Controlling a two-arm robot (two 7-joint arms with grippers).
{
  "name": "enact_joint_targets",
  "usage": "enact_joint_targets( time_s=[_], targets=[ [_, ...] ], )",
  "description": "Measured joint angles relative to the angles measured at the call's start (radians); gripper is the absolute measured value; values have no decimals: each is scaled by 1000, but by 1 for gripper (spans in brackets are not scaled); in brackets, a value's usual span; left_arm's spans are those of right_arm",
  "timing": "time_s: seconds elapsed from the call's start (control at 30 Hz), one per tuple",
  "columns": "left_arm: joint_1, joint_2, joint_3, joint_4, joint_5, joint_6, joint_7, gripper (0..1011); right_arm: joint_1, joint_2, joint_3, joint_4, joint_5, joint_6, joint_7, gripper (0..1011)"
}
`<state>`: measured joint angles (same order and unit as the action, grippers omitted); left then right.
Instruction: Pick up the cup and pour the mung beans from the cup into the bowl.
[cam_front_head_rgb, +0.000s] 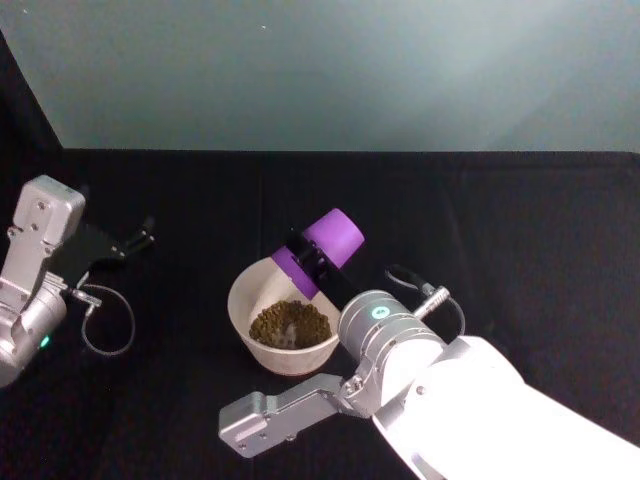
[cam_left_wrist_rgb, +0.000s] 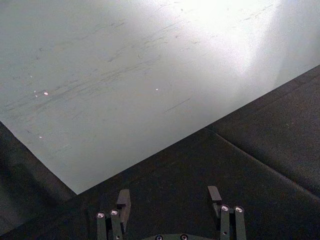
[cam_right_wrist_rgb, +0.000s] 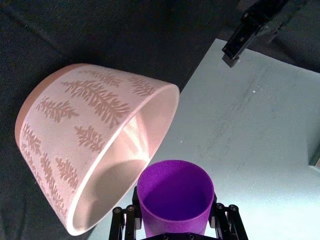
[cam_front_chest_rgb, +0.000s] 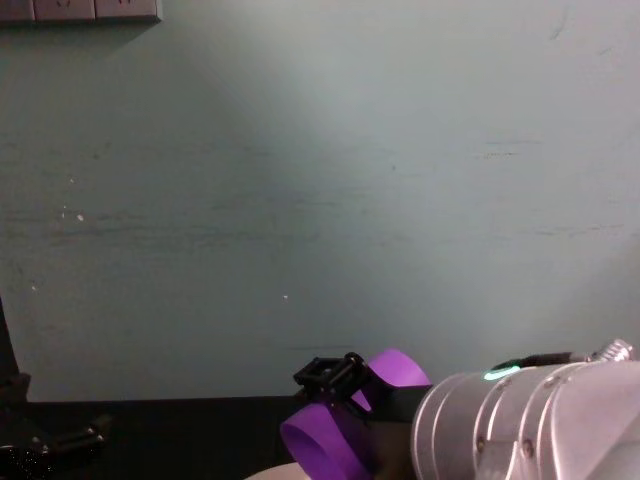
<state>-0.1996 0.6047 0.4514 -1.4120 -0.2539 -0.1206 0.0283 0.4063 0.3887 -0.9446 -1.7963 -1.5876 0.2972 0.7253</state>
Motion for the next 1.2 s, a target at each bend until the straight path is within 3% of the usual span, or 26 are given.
enact_joint_targets(
  time_s=[0.2, 0.43, 0.57, 0.8, 0.97, 1.07, 1.17, 1.2],
  targets=[
    [0, 0, 0, 0, 0, 0, 0, 1000, 13, 2, -28, -1, -78, -11, 33, 726],
    [0, 0, 0, 0, 0, 0, 0, 1000, 25, 5, -50, -3, -135, -28, 54, 726],
    [0, 0, 0, 0, 0, 0, 0, 1000, 35, 11, -77, 0, -199, -38, 56, 726],
    [0, 0, 0, 0, 0, 0, 0, 1000, 42, 21, -97, -4, -253, -55, 59, 726],
    [0, 0, 0, 0, 0, 0, 0, 1000, 38, 23, -92, -12, -252, -58, 54, 726],
    [0, 0, 0, 0, 0, 0, 0, 1000, 19, 19, -63, -22, -207, -38, 24, 726],
    [0, 0, 0, 0, 0, 0, 0, 1000, -16, 10, -5, -35, -111, -4, -32, 726],
    [0, 0, 0, 0, 0, 0, 0, 1000, -41, 2, 36, -44, -42, 8, -68, 726]
  ],
)
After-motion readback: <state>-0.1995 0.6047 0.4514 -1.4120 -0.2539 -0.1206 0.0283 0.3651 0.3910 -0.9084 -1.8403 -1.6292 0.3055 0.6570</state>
